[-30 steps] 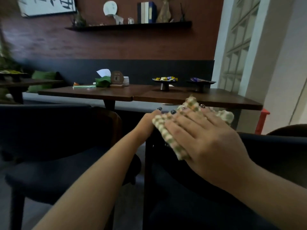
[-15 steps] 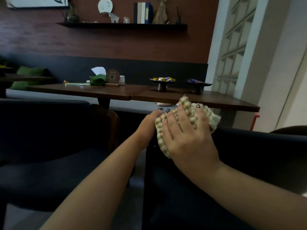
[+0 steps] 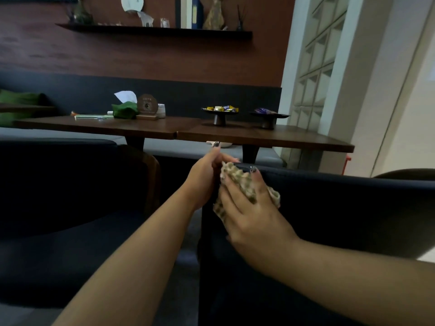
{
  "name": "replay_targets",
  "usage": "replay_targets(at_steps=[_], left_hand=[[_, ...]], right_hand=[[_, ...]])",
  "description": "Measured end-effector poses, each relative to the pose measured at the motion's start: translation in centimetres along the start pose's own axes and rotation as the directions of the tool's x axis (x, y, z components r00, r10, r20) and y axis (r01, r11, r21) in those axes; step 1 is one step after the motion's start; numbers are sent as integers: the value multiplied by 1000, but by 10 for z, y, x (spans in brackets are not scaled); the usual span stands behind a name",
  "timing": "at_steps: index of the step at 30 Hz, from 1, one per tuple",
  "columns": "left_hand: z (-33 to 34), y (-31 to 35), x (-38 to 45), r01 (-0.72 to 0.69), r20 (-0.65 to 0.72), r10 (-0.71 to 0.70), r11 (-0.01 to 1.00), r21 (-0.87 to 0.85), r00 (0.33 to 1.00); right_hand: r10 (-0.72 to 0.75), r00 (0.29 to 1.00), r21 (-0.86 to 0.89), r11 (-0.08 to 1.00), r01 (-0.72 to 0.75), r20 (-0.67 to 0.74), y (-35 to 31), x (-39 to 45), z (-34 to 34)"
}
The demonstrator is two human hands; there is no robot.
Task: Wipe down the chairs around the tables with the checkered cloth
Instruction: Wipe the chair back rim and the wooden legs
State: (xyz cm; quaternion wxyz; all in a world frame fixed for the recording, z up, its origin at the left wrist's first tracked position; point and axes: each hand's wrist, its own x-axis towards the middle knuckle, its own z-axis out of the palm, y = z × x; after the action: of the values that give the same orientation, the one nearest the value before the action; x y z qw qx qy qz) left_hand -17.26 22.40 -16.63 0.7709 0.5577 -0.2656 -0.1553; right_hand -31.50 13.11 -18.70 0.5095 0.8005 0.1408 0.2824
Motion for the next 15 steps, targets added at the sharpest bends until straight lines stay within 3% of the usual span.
replay_targets(at_steps=[2, 5, 9, 13, 15], left_hand=[[1, 1, 0, -18, 16, 18, 1000, 13, 1000], [0, 3, 0, -27, 20, 26, 999, 35, 999], [-3, 1, 1, -11, 54, 9, 1000, 26, 998], [-4, 1, 0, -44, 75, 43, 999, 14, 996], [-3, 2, -2, -52, 99, 53, 999, -17, 994]], right_hand=[[63, 996, -58, 996, -67, -67, 2, 3, 6], [43, 997, -138, 989, -51, -65, -1, 1, 15], [-77, 996, -141, 988, 70, -45, -7, -4, 22], [-313, 950, -83, 947, 311, -6, -10, -10, 21], [-265, 963, -63, 963, 261, -53, -3, -8, 16]])
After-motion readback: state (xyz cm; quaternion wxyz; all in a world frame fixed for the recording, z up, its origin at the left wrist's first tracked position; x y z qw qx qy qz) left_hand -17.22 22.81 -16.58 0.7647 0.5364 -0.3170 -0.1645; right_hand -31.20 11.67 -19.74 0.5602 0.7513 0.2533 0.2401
